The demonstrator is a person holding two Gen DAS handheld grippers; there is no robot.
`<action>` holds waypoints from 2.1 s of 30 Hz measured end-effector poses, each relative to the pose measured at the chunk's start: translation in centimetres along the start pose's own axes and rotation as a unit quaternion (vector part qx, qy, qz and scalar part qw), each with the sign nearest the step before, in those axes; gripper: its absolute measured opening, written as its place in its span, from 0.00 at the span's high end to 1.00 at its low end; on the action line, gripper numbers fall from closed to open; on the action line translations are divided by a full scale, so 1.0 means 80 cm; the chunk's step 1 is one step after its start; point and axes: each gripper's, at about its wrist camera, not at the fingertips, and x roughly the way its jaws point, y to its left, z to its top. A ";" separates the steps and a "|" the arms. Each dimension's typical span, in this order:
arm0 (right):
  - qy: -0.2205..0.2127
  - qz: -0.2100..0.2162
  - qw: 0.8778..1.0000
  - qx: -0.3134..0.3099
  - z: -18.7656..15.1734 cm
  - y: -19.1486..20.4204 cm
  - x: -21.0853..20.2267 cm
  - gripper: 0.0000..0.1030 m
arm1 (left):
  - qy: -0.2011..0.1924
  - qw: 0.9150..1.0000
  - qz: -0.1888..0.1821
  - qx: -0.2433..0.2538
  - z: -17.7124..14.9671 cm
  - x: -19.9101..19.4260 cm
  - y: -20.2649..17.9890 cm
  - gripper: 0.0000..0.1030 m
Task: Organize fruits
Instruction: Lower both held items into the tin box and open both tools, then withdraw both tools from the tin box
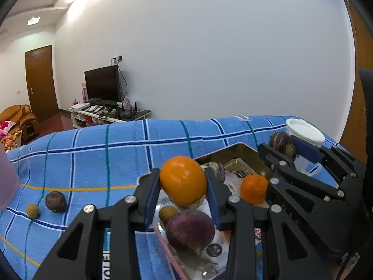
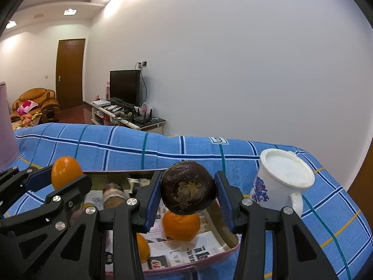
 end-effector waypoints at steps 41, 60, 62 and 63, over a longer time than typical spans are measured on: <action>0.073 0.094 0.990 0.077 -0.012 -0.020 0.042 0.41 | 0.023 0.999 0.017 -0.015 -0.003 0.024 0.004 0.60; -0.029 0.068 0.988 0.133 -0.007 -0.041 -0.002 0.13 | -0.035 0.997 0.062 -0.010 -0.012 -0.012 0.006 0.00; -0.038 0.062 0.988 0.133 -0.007 -0.040 -0.005 0.13 | -0.040 0.997 0.067 -0.015 -0.012 -0.016 0.010 0.00; -0.042 0.061 0.989 0.131 -0.007 -0.040 -0.007 0.13 | -0.043 0.996 0.070 -0.016 -0.013 -0.018 0.012 0.00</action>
